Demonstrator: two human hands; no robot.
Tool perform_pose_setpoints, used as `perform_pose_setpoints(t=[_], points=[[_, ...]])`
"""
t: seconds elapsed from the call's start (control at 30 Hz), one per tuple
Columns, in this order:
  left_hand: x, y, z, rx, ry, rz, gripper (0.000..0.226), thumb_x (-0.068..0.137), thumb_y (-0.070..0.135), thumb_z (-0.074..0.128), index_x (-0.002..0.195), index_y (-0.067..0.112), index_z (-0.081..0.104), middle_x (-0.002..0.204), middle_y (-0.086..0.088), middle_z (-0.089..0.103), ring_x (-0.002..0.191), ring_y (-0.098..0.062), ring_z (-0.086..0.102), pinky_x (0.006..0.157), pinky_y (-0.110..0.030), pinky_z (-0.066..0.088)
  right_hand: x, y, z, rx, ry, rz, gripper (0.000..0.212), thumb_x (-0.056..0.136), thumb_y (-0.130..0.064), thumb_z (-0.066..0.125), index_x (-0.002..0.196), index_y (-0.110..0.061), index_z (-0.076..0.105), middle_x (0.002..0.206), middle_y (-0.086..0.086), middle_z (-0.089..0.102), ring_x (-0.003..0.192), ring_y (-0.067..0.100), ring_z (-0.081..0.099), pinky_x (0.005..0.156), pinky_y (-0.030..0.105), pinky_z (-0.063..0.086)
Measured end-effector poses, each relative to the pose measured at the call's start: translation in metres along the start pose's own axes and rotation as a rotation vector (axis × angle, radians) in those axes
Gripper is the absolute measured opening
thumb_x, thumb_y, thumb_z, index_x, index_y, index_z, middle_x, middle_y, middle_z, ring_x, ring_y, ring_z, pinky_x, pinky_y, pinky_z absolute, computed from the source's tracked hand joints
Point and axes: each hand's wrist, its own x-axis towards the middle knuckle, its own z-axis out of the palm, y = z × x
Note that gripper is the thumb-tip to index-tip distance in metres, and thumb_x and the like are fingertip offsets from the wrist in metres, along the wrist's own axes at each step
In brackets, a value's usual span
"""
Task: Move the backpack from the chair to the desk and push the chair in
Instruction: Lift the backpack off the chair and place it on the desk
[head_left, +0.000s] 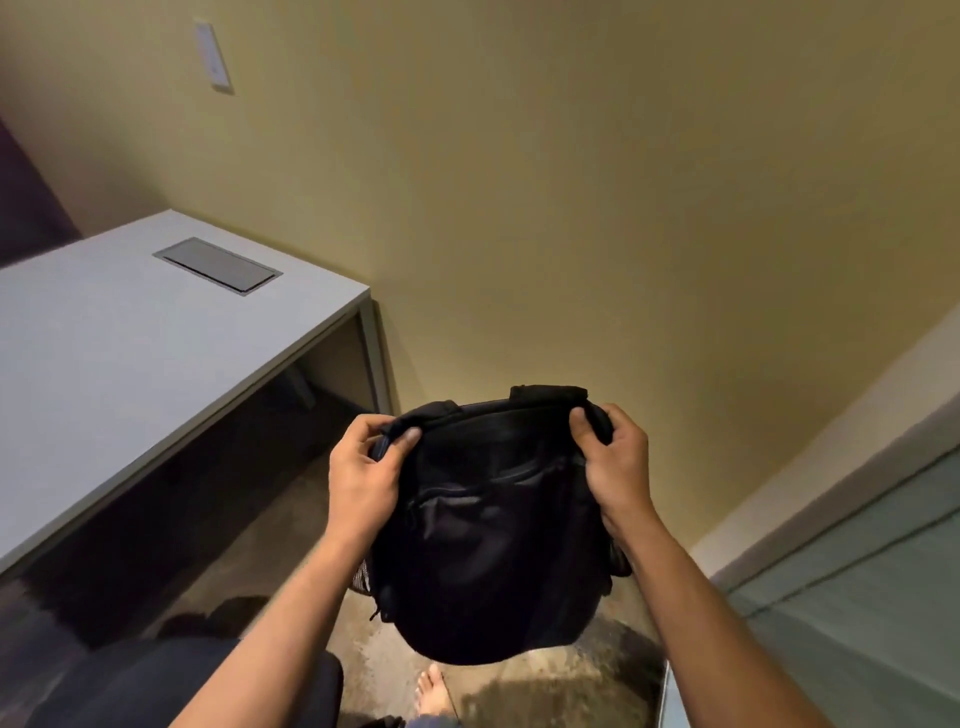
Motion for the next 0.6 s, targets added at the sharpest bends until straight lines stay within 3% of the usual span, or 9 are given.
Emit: perform_pose_setpoints(t=[0.17,0.3,0.37,0.47,0.53,0.6], points=[[0.065,-0.009,-0.007,0.053,0.007,0.035,0.012,0.083,0.034,0.075,0.089,0.032,0.066,0.089,0.009,0.07,0.082,-0.01,0.067,0.074,-0.038,0.058,0.059,0.008,0.043,0.032,-0.017,0.004,0.016,0.088,-0.036,0.069,0.08,-0.022,0.067,0.073,-0.011,0.069,0.069,0.005,0.063,0.062,0.019,0.05],[0.116,-0.009,-0.019,0.086,0.032,0.085,0.01,0.084,0.035,0.074,0.087,0.037,0.064,0.086,0.013,0.068,0.081,-0.007,0.066,0.071,-0.025,0.051,0.101,0.005,0.084,0.065,-0.02,-0.05,0.013,0.09,-0.029,0.07,0.079,-0.024,0.066,0.073,-0.012,0.068,0.068,0.004,0.062,0.063,0.021,0.05],[0.136,-0.01,-0.025,0.108,0.051,0.107,0.011,0.084,0.036,0.072,0.087,0.042,0.063,0.086,0.018,0.068,0.082,-0.003,0.065,0.069,-0.016,0.049,0.119,0.003,0.103,0.095,-0.009,-0.068,0.007,0.088,-0.027,0.072,0.088,-0.027,0.065,0.084,-0.011,0.069,0.078,0.007,0.066,0.072,0.026,0.053],[0.159,-0.009,-0.033,0.133,0.104,0.143,0.017,0.084,0.033,0.072,0.087,0.047,0.062,0.087,0.023,0.067,0.084,0.002,0.064,0.07,-0.007,0.046,0.148,0.0,0.13,0.162,-0.047,-0.078,0.032,0.085,-0.03,0.073,0.115,-0.03,0.061,0.111,-0.008,0.069,0.099,0.011,0.069,0.083,0.026,0.057],[0.183,-0.009,-0.04,0.146,0.14,0.147,0.014,0.081,0.039,0.071,0.086,0.049,0.062,0.088,0.024,0.067,0.084,0.003,0.063,0.071,-0.008,0.045,0.174,-0.001,0.154,0.17,-0.124,-0.104,0.039,0.089,-0.022,0.071,0.125,-0.034,0.06,0.129,-0.008,0.063,0.117,0.007,0.062,0.095,0.022,0.052],[0.213,-0.011,-0.046,0.145,0.205,0.12,0.011,0.078,0.045,0.069,0.086,0.048,0.062,0.087,0.021,0.068,0.083,0.0,0.064,0.072,-0.015,0.049,0.207,-0.004,0.182,0.165,-0.174,-0.128,0.04,0.091,-0.017,0.068,0.126,-0.035,0.061,0.132,-0.015,0.06,0.124,-0.002,0.055,0.097,0.013,0.046]])
